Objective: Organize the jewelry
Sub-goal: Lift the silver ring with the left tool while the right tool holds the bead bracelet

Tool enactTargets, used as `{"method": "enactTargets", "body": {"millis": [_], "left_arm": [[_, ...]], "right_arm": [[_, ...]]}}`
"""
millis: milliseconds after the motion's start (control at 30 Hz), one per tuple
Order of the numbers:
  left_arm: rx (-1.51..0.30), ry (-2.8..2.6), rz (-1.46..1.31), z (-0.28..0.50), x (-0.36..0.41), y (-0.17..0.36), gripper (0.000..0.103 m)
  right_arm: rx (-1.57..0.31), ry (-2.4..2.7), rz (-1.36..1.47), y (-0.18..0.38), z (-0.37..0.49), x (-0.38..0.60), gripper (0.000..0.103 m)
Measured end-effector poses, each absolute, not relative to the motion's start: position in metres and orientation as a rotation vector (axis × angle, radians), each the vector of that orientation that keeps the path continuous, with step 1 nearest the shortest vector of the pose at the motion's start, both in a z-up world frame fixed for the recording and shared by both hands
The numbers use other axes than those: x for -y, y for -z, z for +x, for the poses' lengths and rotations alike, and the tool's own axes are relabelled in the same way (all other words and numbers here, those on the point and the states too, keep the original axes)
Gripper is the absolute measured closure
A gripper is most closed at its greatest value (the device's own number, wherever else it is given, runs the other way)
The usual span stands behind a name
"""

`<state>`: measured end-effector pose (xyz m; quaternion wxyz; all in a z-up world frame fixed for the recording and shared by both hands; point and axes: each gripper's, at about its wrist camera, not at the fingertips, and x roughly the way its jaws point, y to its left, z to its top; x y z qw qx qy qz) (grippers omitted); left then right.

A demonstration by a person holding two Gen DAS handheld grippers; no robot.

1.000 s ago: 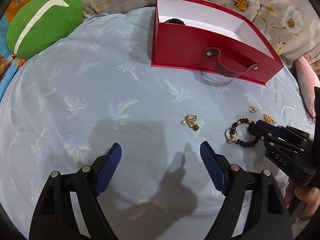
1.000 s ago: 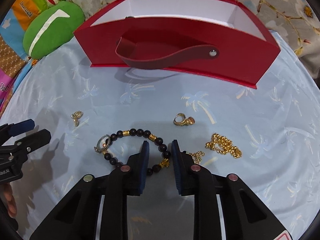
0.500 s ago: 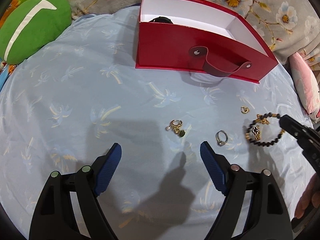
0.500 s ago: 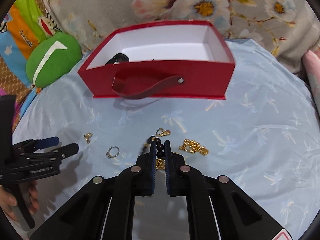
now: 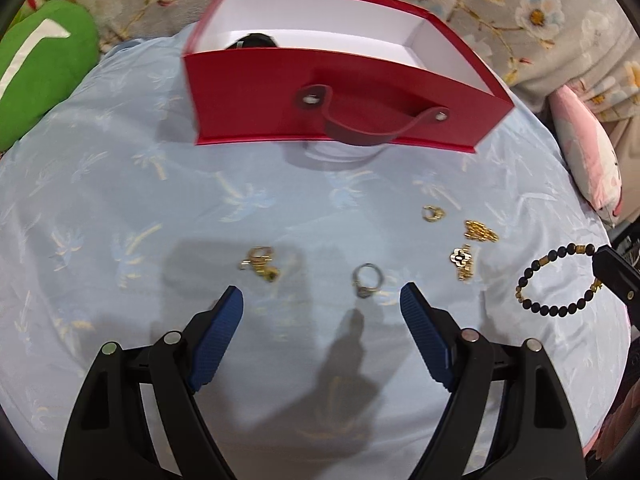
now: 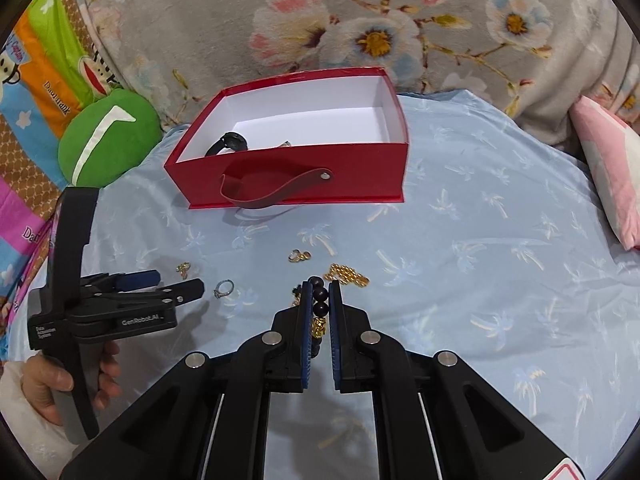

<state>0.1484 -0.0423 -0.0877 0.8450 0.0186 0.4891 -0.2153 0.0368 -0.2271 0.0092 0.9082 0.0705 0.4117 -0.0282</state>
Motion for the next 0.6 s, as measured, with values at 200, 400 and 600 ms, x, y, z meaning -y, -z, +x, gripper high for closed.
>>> {"method": "enactTargets", "body": {"millis": [200,400,600], "left_arm": [[-1.063,0.505,0.09,0.144,0.077,0.098,0.04],[-1.044,0.501,0.121,0.147,0.092,0.103,0.048],[-1.028,0.505,0.097,0.15,0.084,0.105,0.089]], "right_arm": [[-0.865,0.086,0.175,-0.004,0.024,0.241,0.096],[-0.873,0.09,0.199,0.001,0.019,0.246,0.096],[-0.873,0.086,0.228,0.004,0.018,0.249,0.096]]}}
